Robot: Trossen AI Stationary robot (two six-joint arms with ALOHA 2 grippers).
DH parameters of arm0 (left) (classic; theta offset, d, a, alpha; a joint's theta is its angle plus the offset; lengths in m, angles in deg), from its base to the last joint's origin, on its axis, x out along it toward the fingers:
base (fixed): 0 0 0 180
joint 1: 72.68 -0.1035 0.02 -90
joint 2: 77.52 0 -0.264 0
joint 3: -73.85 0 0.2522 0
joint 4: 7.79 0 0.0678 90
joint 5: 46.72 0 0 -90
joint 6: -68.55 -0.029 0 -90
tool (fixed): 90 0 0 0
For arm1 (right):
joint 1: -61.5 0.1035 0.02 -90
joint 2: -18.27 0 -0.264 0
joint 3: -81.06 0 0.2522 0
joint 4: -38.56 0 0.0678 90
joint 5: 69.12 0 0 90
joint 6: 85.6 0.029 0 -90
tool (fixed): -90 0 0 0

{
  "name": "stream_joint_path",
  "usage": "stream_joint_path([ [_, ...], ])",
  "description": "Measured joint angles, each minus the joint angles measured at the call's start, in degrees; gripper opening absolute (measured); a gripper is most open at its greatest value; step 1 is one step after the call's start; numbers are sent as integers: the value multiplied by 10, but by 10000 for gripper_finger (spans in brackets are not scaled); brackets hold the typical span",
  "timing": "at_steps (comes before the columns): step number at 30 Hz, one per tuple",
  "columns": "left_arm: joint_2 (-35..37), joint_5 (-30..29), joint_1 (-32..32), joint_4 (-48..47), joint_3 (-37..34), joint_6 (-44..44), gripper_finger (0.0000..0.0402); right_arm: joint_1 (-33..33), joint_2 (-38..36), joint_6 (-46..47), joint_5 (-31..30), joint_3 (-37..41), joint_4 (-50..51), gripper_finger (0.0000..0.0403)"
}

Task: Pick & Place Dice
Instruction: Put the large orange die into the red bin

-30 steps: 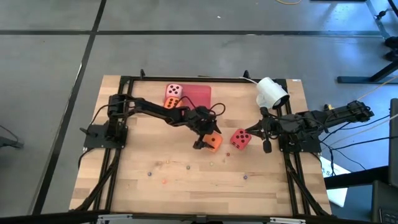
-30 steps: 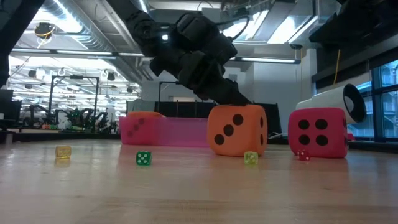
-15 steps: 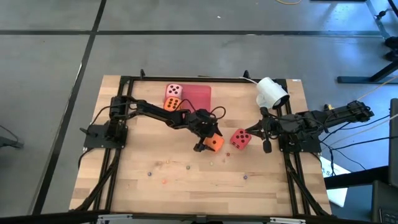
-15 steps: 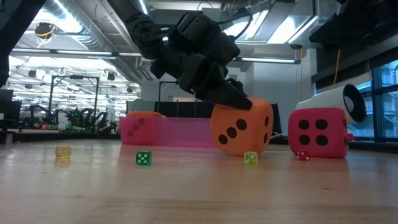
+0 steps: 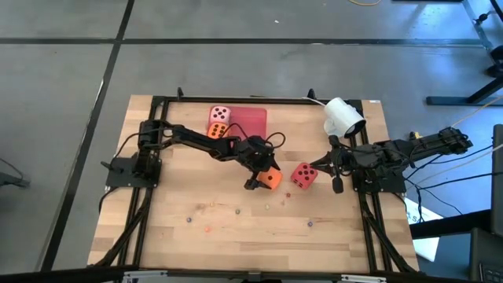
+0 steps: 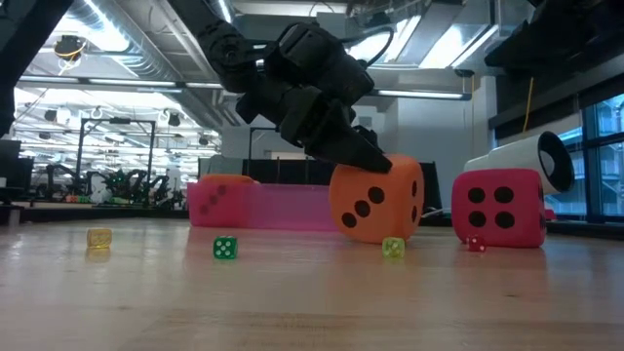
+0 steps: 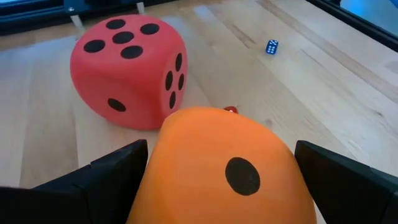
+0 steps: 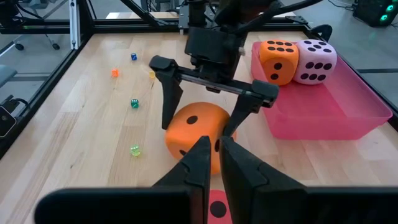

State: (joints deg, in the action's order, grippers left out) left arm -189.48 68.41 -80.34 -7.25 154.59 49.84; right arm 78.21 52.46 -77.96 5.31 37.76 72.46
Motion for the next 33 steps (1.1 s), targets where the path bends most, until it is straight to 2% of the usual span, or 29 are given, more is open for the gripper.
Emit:
stream_joint_path([
  [27,-1,-6,5,29,-2,50,400,0,0,0,0,0,0,36],
  [33,-1,-61,13,25,-1,26,400,0,0,0,0,0,0,36],
])
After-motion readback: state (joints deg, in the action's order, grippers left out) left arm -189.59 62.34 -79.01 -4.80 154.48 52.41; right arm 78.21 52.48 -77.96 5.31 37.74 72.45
